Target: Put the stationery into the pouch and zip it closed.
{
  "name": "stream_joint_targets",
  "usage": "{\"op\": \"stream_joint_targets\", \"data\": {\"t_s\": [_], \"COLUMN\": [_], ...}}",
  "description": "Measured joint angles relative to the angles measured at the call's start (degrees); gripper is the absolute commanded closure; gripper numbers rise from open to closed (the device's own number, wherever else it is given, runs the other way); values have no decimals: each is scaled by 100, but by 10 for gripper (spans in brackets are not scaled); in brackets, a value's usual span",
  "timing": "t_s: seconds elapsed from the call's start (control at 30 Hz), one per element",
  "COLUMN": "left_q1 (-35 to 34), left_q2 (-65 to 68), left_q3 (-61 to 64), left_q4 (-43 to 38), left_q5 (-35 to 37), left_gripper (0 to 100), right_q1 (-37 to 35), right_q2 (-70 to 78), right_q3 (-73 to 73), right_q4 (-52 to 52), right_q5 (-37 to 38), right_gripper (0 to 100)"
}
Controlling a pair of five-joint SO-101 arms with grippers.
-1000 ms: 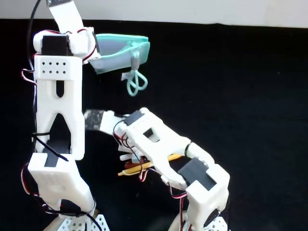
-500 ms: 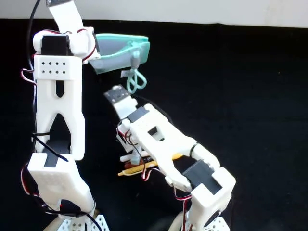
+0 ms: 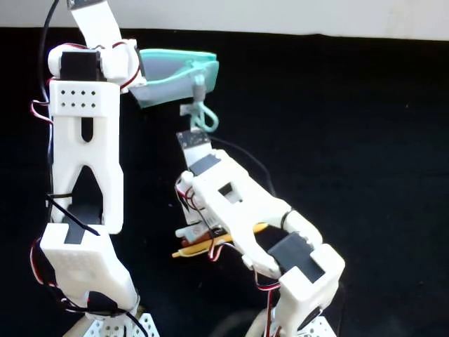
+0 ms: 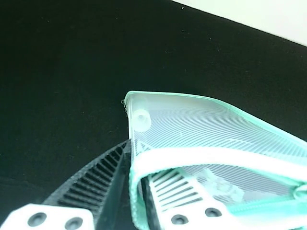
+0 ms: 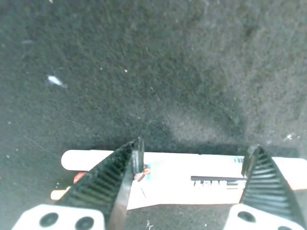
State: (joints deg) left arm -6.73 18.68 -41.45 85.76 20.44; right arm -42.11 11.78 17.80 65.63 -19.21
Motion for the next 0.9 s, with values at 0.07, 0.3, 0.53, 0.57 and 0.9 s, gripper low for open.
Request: {"op": "stream_joint_targets", "data": {"t_s": [0.07, 0.3, 0.53, 0.57, 0.9], "left_q1": [0, 0, 0, 0, 0], "left_q2": [0, 0, 0, 0, 0], "left_q3": [0, 0, 0, 0, 0], "left_q4": [0, 0, 0, 0, 0], "left_q5": [0, 0, 0, 0, 0], "left_gripper": [993, 993, 993, 993, 993], "right_q1": [0, 0, 0, -35, -1064], "right_q2": [0, -185, -1662, -1925, -1908], "right_q3": [0, 0, 0, 0, 360], "right_q4": [62, 88, 0, -9, 1169], "right_q5": [0, 1688, 4149, 4492, 7710], "right_gripper": [678, 678, 678, 678, 678]}}
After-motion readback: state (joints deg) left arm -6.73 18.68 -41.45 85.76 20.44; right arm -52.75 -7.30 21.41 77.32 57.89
